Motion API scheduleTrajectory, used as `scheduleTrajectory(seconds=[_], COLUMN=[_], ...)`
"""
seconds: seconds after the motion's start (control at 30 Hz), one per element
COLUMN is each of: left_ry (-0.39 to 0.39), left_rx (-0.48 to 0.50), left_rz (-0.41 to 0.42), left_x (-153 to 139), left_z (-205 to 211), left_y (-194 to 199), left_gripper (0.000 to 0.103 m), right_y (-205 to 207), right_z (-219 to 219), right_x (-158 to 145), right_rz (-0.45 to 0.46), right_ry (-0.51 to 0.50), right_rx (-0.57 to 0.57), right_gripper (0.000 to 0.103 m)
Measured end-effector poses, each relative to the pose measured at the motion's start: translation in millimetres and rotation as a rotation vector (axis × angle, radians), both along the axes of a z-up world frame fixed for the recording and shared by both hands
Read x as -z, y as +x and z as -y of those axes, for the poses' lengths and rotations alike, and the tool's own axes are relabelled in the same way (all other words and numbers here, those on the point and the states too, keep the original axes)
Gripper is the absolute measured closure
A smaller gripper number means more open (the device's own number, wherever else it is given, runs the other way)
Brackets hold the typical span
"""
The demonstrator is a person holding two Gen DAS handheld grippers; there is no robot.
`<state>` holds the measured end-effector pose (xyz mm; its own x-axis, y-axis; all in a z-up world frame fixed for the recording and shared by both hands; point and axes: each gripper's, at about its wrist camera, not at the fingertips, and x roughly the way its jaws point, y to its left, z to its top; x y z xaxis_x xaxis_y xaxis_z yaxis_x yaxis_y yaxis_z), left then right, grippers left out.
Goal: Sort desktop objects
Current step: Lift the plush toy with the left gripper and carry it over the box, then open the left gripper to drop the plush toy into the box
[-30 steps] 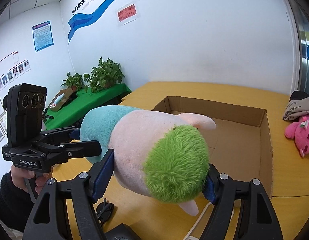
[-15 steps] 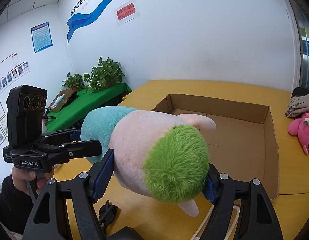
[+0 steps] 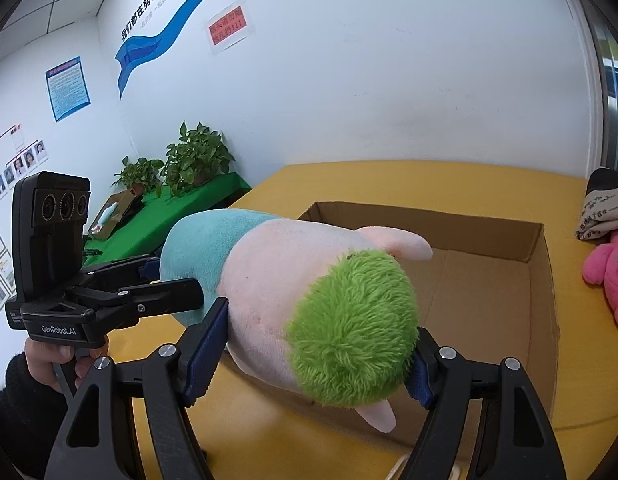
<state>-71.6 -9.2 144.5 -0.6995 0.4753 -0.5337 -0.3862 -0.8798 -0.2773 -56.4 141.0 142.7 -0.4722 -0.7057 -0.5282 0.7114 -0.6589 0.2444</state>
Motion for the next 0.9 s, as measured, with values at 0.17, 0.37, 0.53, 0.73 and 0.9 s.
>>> scheduleTrajectory(seconds=[0.17, 0.37, 0.53, 0.73, 0.9], left_ry=[-0.007, -0.036, -0.026, -0.008, -0.013], left_rx=[-0.026, -0.065, -0.085, -0.132, -0.225], left_rz=[0.005, 0.09, 0.223, 0.271, 0.268], left_x=[-2, 34, 97, 118, 100], left_z=[22, 53, 66, 76, 101], left_y=[-68, -158, -214, -236, -217], left_gripper=[0.038, 0.038, 0.038, 0.038, 0.038], right_y=[-62, -153, -205, -241, -236], right_z=[31, 76, 100, 109, 131], right_x=[-8, 20, 81, 129, 130], right_rz=[0.018, 0.124, 0.201, 0.262, 0.292], right_ry=[0.007, -0.009, -0.003, -0.024, -0.006], right_rx=[-0.016, -0.016, 0.025, 0.074, -0.037], right_gripper=[0.023, 0.023, 0.023, 0.012, 0.006])
